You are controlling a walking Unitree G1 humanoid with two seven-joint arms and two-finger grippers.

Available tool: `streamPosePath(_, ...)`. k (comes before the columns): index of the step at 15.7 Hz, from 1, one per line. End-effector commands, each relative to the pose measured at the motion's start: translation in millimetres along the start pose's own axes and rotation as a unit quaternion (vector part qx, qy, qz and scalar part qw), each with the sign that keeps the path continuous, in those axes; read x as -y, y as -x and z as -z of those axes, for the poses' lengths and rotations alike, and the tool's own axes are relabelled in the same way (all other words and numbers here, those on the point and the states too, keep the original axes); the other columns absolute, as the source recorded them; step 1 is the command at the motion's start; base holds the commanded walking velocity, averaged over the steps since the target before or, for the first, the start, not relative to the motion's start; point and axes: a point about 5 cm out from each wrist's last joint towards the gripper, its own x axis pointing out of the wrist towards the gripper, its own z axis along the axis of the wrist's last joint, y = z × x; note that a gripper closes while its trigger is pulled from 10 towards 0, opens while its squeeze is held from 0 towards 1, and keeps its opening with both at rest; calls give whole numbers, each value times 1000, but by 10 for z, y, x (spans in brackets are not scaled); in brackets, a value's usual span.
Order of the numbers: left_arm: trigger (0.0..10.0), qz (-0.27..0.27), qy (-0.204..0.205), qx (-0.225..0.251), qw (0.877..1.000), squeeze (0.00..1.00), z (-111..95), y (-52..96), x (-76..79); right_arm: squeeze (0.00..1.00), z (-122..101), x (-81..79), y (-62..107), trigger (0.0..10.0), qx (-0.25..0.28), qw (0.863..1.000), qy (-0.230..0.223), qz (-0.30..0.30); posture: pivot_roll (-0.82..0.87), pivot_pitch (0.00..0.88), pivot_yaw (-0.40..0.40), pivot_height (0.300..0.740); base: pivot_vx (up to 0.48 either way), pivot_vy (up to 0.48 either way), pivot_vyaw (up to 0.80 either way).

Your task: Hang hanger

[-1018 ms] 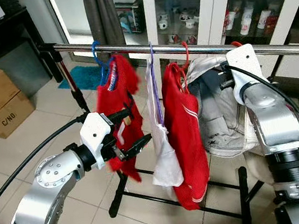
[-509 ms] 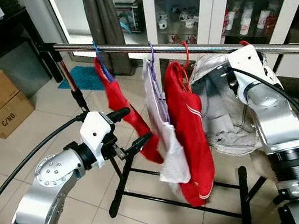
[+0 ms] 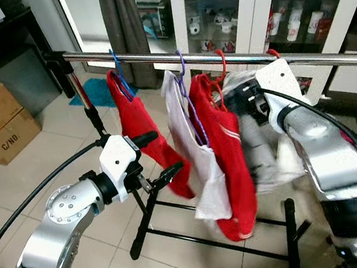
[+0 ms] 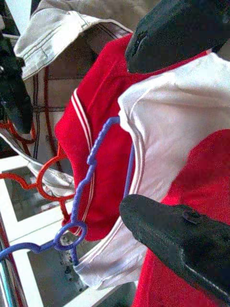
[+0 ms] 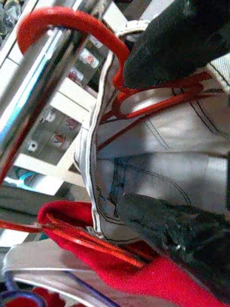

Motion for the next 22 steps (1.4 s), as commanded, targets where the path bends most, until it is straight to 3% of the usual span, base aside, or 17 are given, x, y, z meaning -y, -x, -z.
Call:
streamPosePath(1, 10000, 1, -8, 2, 1000, 0, -16, 9, -4, 1000, -9, 74, 95, 10000, -15, 1000, 17, -4, -91, 0, 43, 740, 0, 0, 0)
streamPosePath(2, 10000, 1, -7, 2, 1000, 0, -14, 5, -3, 1000, 61, 123, 139, 10000, -47, 998, 41, 0, -93, 0, 43, 740, 0, 0, 0)
streamPosePath(5, 10000, 3, -6, 3, 1000, 0, -14, -14, 5, 1000, 105, 202, 126, 10000, -62, 996, 51, 34, -98, 0, 47, 740, 0, 0, 0)
streamPosePath(7, 10000, 7, -6, 5, 1000, 0, -22, -29, 14, 1000, 74, 220, 88, 10000, -69, 995, 45, 63, -98, 0, 46, 740, 0, 0, 0)
streamPosePath(9, 10000, 9, -6, 6, 1000, 0, -28, -38, 17, 1000, 42, 158, 38, 10000, -64, 997, 19, 51, -99, 0, 44, 740, 0, 0, 0)
streamPosePath(10, 10000, 9, -6, 7, 1000, 0, -31, -43, 17, 847, 16, 93, -7, 10000, -53, 998, 4, 30, -99, 0, 44, 740, 0, 0, 0)
streamPosePath(11, 10000, 9, -6, 7, 1000, 0, -31, -44, 17, 847, 18, 82, -15, 10000, -53, 998, -1, 25, -99, 0, 44, 740, 0, 0, 0)
streamPosePath(12, 10000, 9, -6, 7, 1000, 0, -30, -44, 17, 196, 25, 77, -38, 10000, -53, 998, 0, 25, -99, 0, 44, 740, 0, 0, 0)
streamPosePath(13, 10000, 9, -6, 7, 1000, 0, -32, -51, 14, 0, 41, 82, -92, 10000, -56, 998, 8, 26, -98, 0, 44, 740, 0, 0, 0)
streamPosePath(14, 10000, 9, -6, 7, 1000, 0, -33, -53, 10, 0, 35, 80, -119, 9569, -56, 998, 5, 24, -99, 0, 44, 740, 0, 0, 0)
streamPosePath(16, 10000, 8, -7, 7, 1000, 0, -34, -56, 3, 0, 40, 120, -179, 5373, -59, 997, 17, 37, -97, 0, 45, 740, 0, 0, 0)
streamPosePath(20, 10000, 5, -7, 7, 1000, 0, -37, -53, -13, 0, -23, 207, -229, 5725, -53, 997, 24, 49, -93, 0, 41, 740, 0, 0, 0)
streamPosePath(22, 10000, 7, -8, 7, 1000, 0, -41, -59, -19, 0, 62, 199, -306, 0, -75, 997, -2, 17, -99, 0, 47, 740, 0, 0, 0)
